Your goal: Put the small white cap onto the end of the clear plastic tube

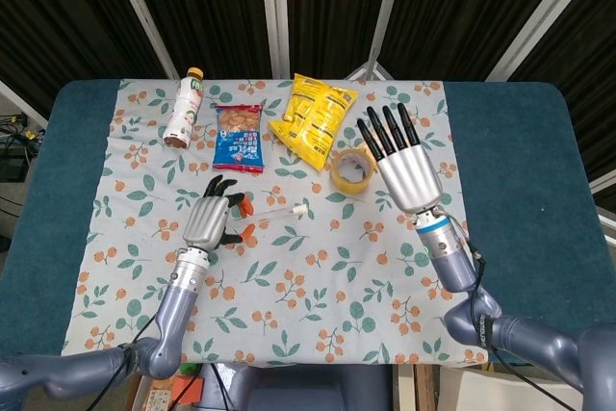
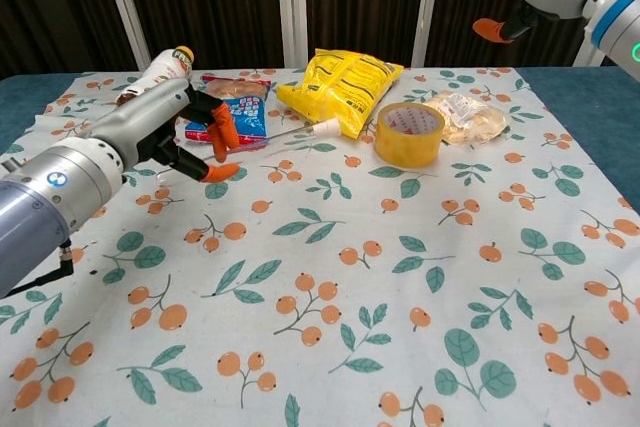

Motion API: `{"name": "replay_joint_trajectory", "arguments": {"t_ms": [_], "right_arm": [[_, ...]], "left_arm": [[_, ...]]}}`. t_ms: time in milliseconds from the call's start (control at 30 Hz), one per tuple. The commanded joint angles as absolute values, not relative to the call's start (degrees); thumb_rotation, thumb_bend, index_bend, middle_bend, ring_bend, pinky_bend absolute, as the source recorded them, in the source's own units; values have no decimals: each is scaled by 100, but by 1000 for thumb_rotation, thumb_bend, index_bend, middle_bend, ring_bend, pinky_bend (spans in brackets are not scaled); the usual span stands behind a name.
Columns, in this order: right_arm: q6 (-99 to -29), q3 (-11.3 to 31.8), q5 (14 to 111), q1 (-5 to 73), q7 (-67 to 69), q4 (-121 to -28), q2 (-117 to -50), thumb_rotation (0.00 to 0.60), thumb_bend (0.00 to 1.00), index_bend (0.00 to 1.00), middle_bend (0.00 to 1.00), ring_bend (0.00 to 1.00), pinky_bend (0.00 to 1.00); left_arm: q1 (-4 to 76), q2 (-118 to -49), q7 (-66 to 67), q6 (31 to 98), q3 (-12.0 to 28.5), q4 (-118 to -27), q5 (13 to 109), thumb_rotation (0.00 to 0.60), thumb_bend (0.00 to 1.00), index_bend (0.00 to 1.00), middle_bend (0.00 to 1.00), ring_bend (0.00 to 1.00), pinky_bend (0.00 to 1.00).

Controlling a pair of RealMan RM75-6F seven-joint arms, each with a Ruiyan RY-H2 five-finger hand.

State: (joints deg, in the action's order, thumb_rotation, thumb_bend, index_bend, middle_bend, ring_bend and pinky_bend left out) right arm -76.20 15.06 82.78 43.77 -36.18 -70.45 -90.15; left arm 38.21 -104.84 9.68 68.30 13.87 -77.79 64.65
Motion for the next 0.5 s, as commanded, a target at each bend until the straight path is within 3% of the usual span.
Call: {"name": "replay_joint_trajectory", "arguments": {"t_ms": [33, 500], "right_arm": [[-7627, 1499, 8300, 4371, -3642, -7105, -8980, 600, 349, 39, 29, 0, 0], [-7612, 1462, 8270, 4319, -3654, -7182, -9007, 600, 350, 39, 29, 0, 0]], "left_arm": [[3790, -10556, 992, 6730, 1272, -7581, 6503, 600, 551, 751, 553, 152, 33], [3790, -10798, 1018, 6330, 1159, -6767, 6501, 600, 551, 751, 554, 152, 33]]}}
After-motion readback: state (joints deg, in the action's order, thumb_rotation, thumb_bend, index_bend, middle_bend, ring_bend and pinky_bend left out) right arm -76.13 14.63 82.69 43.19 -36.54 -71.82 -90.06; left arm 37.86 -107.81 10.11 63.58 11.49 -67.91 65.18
